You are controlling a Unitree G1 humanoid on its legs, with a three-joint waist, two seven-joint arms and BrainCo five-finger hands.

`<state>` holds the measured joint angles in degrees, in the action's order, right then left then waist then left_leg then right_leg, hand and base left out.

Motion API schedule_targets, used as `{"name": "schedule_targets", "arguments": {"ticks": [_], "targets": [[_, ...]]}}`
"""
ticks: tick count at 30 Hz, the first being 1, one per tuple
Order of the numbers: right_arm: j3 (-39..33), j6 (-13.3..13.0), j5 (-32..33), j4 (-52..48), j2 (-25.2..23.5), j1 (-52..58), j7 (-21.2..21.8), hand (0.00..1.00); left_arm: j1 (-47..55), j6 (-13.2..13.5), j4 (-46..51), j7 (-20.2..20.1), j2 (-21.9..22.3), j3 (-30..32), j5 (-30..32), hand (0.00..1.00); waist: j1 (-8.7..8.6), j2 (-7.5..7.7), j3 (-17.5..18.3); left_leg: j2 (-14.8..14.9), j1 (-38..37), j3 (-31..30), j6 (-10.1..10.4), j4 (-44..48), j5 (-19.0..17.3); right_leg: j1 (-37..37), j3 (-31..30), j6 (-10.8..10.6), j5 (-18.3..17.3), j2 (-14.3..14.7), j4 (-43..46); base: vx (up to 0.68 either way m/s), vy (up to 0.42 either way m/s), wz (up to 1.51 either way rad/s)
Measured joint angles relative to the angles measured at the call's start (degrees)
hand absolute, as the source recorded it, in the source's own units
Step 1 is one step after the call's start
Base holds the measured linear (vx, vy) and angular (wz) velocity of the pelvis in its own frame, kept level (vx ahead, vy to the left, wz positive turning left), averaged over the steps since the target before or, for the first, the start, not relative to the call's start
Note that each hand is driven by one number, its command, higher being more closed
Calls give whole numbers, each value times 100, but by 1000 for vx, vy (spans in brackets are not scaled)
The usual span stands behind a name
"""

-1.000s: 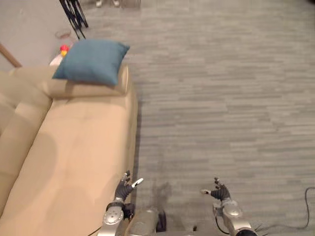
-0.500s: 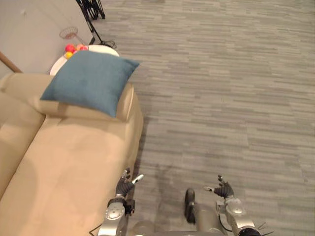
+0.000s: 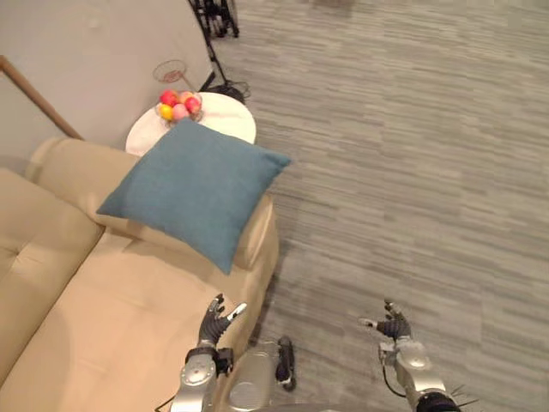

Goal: Pick up cushions and gather them together orderly.

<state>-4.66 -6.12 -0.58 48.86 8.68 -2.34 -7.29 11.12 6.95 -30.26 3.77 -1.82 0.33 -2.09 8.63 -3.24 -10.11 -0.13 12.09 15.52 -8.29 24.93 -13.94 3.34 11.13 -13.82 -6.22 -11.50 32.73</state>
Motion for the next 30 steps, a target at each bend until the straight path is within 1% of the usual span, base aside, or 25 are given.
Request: {"name": "schedule_targets", "arguments": {"ticks": [1, 2, 3, 4, 6, 8, 9, 10, 11, 12, 13, 14, 15, 16, 17, 18, 19, 20, 21, 22, 23, 24, 25, 28, 30], "targets": [[-4, -1, -10, 1, -44, 41, 7, 0, 80, -8, -5, 1, -67, 0, -62, 0, -59, 59, 34, -262, -502, -268, -48, -319, -44, -537, -49, 70, 268, -245, 1560, 389, 149, 80], [-4, -1, -18, 2, -48, 95, 9, 0, 86, -11, -8, 5, -84, 6, -81, 0, -107, 73, 43, -340, -657, -412, -64, -413, -52, -660, 25, 225, 167, -281, 1925, 495, 135, 136], [-3, 0, -56, 2, -63, 227, 10, 0, 111, -9, -7, 11, -112, 11, -129, 0, -167, 76, 73, -454, -1036, -793, -72, -623, -57, -913, 225, 553, -156, -311, 2367, 587, 63, 141], [-3, 1, -60, 0, -70, 337, 11, 0, 120, -8, -11, 16, -131, 11, -192, 0, -180, 82, 105, -512, -1302, -1099, -71, -770, -56, -1188, 460, 741, -423, -293, 2328, 489, 41, 139], [-3, 1, -78, -4, -76, 440, 12, 0, 85, -9, -21, 28, -164, 19, -224, 0, -177, 83, 106, -533, -1550, -1558, -56, -860, -63, -1646, 540, 858, -658, -119, 1799, 481, -28, 133], [-2, 6, -118, -37, -99, 511, 10, 0, -37, -9, -27, 53, -147, 19, -262, 0, -225, 71, 104, -503, -1676, -2162, 3, -811, -95, -2016, 98, 884, -673, 328, 818, 415, -89, 168], [-5, 18, -115, -64, -117, 531, 4, 0, -150, -9, -27, 104, -144, 25, -312, 0, -336, 85, 108, -488, -1678, -2623, 100, -655, -150, -2171, -539, 777, -566, 668, -46, 320, -137, 166], [-11, 19, -112, -115, -121, 556, -8, 0, -212, -9, -27, 147, -123, 24, -355, 0, -357, 92, 104, -489, -1677, -2836, 164, -554, -186, -2197, -866, 695, -476, 791, -452, 482, -226, 211], [-40, 19, -107, -220, -131, 629, -17, 0, -320, -4, -25, 171, -78, 23, -401, 0, -390, 120, 115, -500, -1677, -3144, 327, -362, -283, -2201, -1461, 576, -195, 960, -1072, 421, -250, 221], [-70, 16, -102, -297, -179, 706, -18, 0, -376, 14, -6, 186, -65, 22, -414, 0, -436, 226, 158, -539, -1638, -3522, 592, -102, -452, -2112, -2112, 441, 306, 1041, -1775, 418, -283, 223], [-85, 16, -102, -309, -208, 736, -17, 0, -350, 23, 10, 192, -83, 23, -414, 0, -459, 306, 188, -583, -1632, -3685, 632, -9, -524, -2060, -2325, 442, 452, 1006, -1929, 458, -381, 240], [-180, 15, -97, -314, -259, 842, -24, 0, -378, 30, 5, 197, -95, 24, -414, 0, -514, 345, 205, -589, -1662, -3990, 712, 170, -709, -2030, -2306, 626, 723, 971, -1719, 427, -419, 208], [-294, 29, -73, -376, -214, 855, -26, 0, -318, 42, 130, 231, 81, 26, -415, 0, -438, 181, 246, -305, -1576, -4233, 788, 281, -760, -2018, -1893, 810, 517, 1052, -1455, 422, -419, 184], [-348, 28, -36, -439, -209, 847, -26, 0, -278, 64, 144, 241, 128, 26, -415, 0, -431, 142, 247, -232, -1563, -4291, 833, 295, -732, -2002, -1700, 883, 442, 1049, -1389, 348, -373, 147], [-395, 2, 39, -582, -215, 843, -28, 0, -226, 72, 131, 239, 163, 29, -415, 0, -458, 49, 281, -40, -1525, -4281, 1025, 239, -620, -1922, -1337, 1021, 349, 1029, -1331, 286, -343, 145], [-425, -20, 79, -703, -235, 855, -28, 0, -219, 71, 103, 236, 172, 29, -415, 0, -463, 75, 265, 187, -1458, -4037, 1313, 173, -454, -1779, -1019, 1126, 286, 1004, -1319, 252, -324, 147], [-466, -20, 84, -723, -259, 862, -30, 0, -230, 70, 98, 234, 174, 29, -416, 0, -466, 90, 259, 258, -1407, -3879, 1426, 181, -386, -1715, -898, 1177, 254, 972, -1327, 186, -283, 147], [-568, -20, 142, -737, -279, 902, -58, 0, -267, 69, 99, 226, 211, 29, -436, 0, -479, 106, 253, 446, -1261, -3341, 1541, 212, -244, -1545, -627, 1212, 233, 913, -1422, 156, -277, 144], [-690, -19, 284, -735, -284, 957, -151, 0, -328, 70, 99, 226, 236, 28, -450, 0, -476, 140, 237, 669, -1130, -2498, 1469, 217, -68, -1346, -372, 1214, 232, 836, -1600, 129, -253, 137], [-741, -19, 300, -737, -303, 975, -164, 0, -345, 70, 102, 224, 235, 27, -450, 0, -484, 152, 240, 756, -1072, -2162, 1435, 204, -22, -1291, -283, 1220, 236, 813, -1675, 71, -178, 119], [-870, -20, 353, -712, -324, 993, -213, 0, -378, 73, 102, 227, 207, 7, -451, 0, -483, 189, 246, 905, -1003, -1431, 1412, 108, 32, -1206, -138, 1243, 253, 755, -1866, 5, -82, 75], [-919, -20, 378, -683, -318, 983, -251, 0, -397, 73, 101, 227, 179, -8, -450, 0, -488, 194, 246, 973, -999, -1069, 1420, -29, 42, -1177, -73, 1245, 279, 740, -1981, -48, -58, 75], [-1018, -19, 479, -598, -306, 943, -258, 0, -373, 73, 97, 227, 107, -14, -451, 0, -505, 181, 254, 992, -1106, -670, 1405, -477, 54, -1170, -11, 1234, 435, 773, -2210, -67, -29, 37], [-1128, -19, 508, -547, -311, 895, -255, 0, -316, 72, 55, 237, -136, -10, -449, 0, -485, 210, 261, 966, -1340, -585, 1401, -1149, 59, -1156, -176, 1231, 819, 938, -2687, -73, 26, -10], [-1207, -21, 506, -551, -295, 891, -255, 0, -276, 69, 25, 237, -245, 10, -448, 0, -487, 237, 271, 912, -1385, -454, 1375, -1275, 75, -1135, -327, 1215, 970, 937, -2839, -87, 49, -35]]}}
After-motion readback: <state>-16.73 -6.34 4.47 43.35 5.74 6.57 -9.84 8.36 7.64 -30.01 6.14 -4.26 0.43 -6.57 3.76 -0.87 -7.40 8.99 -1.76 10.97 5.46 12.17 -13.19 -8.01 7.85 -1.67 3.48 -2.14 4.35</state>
